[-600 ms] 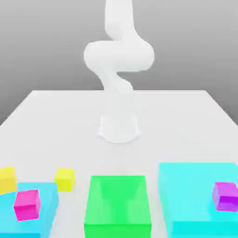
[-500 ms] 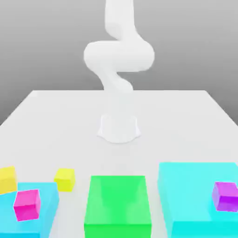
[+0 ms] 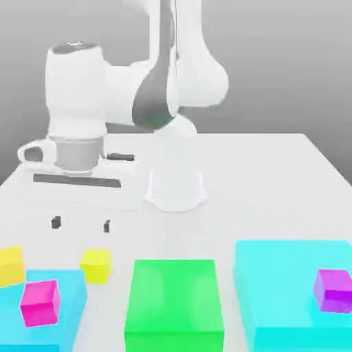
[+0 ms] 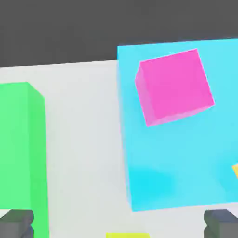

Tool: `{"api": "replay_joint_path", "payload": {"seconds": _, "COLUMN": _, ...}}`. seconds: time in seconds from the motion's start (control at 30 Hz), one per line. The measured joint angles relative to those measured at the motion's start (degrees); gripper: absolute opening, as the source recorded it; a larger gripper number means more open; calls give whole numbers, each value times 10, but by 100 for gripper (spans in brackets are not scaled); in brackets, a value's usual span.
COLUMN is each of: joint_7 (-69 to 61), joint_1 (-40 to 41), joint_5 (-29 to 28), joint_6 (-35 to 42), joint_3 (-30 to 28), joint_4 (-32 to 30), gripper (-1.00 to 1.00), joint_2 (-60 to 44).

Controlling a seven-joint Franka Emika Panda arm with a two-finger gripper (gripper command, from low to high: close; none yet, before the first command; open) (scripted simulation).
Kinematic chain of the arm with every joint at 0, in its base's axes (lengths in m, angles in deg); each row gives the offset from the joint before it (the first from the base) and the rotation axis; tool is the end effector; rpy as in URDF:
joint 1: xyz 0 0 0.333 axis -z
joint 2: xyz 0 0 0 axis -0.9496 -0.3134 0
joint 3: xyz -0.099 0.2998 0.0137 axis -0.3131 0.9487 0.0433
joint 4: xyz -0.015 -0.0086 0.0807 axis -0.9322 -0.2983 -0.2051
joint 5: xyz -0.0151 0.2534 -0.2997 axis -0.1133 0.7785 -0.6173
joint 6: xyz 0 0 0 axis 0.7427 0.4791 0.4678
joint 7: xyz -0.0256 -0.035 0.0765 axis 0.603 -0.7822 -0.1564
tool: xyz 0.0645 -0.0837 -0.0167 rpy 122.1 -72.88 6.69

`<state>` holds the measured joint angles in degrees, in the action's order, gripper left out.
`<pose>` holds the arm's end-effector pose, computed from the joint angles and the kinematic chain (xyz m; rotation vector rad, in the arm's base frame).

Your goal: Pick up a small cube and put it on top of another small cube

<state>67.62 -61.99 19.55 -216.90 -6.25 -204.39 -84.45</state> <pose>0.3278 -0.1690 0.2180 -2.8322 1.3459 -0.0710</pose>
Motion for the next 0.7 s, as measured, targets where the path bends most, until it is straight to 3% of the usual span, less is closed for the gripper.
{"api": "replay_joint_path", "payload": {"seconds": 0.1, "joint_7": -56, "joint_1": 17, "joint_5": 62, "joint_6": -49, "joint_3": 24, "joint_4": -9, "gripper": 0, "joint_2": -66}}
{"api": "replay_joint_path", "payload": {"seconds": 0.27, "joint_7": -127, "joint_1": 104, "joint_5": 155, "joint_6": -131, "joint_3": 131, "joint_4": 10, "gripper": 0, "joint_2": -170}}
{"api": "replay_joint_path", "payload": {"seconds": 0.3, "joint_7": -131, "joint_1": 117, "joint_5": 160, "joint_6": -142, "joint_3": 146, "joint_4": 12, "gripper": -100, "joint_2": -183}}
{"api": "replay_joint_path", "payload": {"seconds": 0.53, "joint_7": -129, "joint_1": 119, "joint_5": 158, "joint_6": -141, "joint_3": 148, "joint_4": 12, "gripper": -100, "joint_2": -182}}
{"api": "replay_joint_path", "payload": {"seconds": 0.7, "joint_7": -65, "joint_1": 78, "joint_5": 72, "joint_6": -69, "joint_3": 84, "joint_4": -7, "gripper": -100, "joint_2": -91}}
